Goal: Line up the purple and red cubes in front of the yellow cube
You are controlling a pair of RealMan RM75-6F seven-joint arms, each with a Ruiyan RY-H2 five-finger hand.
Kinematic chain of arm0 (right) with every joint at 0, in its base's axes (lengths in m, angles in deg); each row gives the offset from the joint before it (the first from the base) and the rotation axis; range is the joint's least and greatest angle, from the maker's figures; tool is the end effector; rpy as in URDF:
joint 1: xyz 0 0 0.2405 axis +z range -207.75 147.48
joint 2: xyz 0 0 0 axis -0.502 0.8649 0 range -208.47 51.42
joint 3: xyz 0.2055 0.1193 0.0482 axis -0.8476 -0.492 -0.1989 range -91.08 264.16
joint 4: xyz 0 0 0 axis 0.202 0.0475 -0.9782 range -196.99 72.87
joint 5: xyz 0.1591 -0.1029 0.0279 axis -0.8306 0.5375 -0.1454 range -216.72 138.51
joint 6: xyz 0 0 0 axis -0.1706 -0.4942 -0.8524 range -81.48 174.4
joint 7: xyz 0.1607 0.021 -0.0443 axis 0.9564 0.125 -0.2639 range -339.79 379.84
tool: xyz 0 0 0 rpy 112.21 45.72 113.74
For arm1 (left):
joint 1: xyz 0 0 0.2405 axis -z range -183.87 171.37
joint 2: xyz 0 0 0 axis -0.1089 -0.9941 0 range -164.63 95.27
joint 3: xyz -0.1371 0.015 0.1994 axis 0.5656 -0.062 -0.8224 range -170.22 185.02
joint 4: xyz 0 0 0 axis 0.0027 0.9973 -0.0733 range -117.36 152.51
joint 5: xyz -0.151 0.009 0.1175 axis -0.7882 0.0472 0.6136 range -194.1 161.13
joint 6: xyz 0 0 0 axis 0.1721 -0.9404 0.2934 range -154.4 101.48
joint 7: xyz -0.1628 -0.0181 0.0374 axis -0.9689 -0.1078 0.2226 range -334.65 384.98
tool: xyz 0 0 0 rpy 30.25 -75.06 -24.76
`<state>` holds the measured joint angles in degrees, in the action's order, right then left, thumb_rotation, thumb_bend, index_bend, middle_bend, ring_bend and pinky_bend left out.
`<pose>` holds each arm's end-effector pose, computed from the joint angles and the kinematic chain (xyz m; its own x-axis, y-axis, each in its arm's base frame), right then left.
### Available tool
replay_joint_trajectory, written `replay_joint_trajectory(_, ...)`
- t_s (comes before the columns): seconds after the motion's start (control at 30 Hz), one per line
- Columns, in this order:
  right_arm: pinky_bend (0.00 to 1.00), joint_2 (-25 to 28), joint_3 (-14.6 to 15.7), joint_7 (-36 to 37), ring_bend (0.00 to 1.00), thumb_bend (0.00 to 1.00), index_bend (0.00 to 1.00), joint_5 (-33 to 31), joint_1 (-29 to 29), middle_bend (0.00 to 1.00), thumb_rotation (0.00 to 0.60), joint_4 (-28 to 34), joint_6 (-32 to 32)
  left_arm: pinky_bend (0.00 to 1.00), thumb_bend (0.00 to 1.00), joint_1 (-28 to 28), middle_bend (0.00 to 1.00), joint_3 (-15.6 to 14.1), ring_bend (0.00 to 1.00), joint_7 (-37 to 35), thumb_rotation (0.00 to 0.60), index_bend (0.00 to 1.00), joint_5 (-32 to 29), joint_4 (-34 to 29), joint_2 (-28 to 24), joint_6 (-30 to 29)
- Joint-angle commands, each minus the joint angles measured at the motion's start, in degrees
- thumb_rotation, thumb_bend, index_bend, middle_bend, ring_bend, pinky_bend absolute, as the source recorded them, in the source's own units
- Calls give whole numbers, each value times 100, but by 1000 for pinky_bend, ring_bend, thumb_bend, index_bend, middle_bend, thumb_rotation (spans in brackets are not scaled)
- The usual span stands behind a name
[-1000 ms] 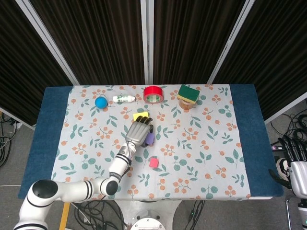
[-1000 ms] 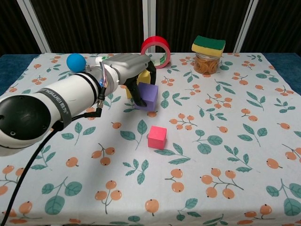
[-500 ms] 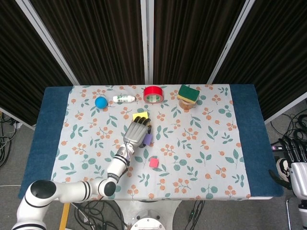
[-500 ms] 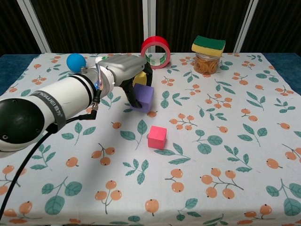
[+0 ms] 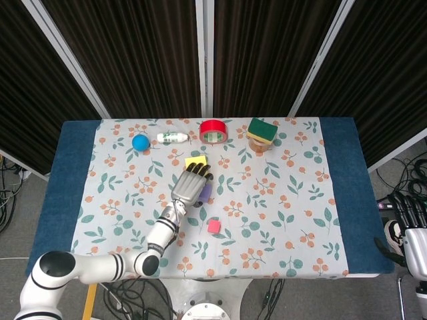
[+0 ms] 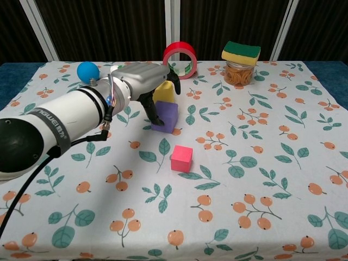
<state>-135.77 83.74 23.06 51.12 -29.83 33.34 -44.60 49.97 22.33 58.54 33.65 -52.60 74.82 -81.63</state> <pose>-0.2845 -0.1784 0.2112 0.4101 0.0688 0.9094 -0.9110 -0.0169 0.4121 -0.0472 0.3659 -0.0940 0.4839 0.2449 0.8401 0.8368 -0.4106 -0.3623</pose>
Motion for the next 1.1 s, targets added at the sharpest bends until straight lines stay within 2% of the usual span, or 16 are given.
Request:
replay_joint_trajectory(0.03, 50, 1, 3, 7, 0, 145, 0, 19, -3, 30, 600, -4, -12, 144, 159, -64, 176, -53, 105, -203, 600, 293, 364, -146, -70, -164)
replay_joint_trajectory(0.13, 49, 2, 4, 20, 0, 149, 0, 46, 6, 30, 600, -7, -9, 139, 149, -50, 141, -170, 94, -402, 600, 268, 927, -54, -78, -317)
replay_joint_trajectory(0.23, 50, 13, 15, 54, 0, 156, 0, 86, 6, 30, 600, -12, -21, 125, 94, 65, 100, -310, 68, -523, 600, 240, 1347, 251, -85, -178)
replay_joint_trajectory(0.43, 50, 43, -1, 36, 0, 160, 0, 79, -12, 30, 600, 14, -64, 118, 1, 195, 2, -352, 42, -701, 600, 143, 1570, 753, 26, 122)
replay_joint_trajectory(0.57, 50, 50, 2, 1, 0, 164, 0, 74, -12, 31, 600, 40, -52, 118, 0, 230, 0, -367, 40, -845, 600, 128, 1644, 983, 113, 284)
replay_joint_trajectory(0.8, 50, 48, -8, -31, 0, 170, 0, 49, 1, 30, 600, 57, -19, 117, 0, 148, 0, -399, 39, -957, 600, 114, 1777, 850, 175, 250)
replay_joint_trajectory(1.1, 50, 58, -5, -18, 0, 173, 0, 24, -9, 26, 600, 50, -8, 118, 0, 267, 0, -255, 39, -859, 600, 114, 1795, 1045, 395, 342)
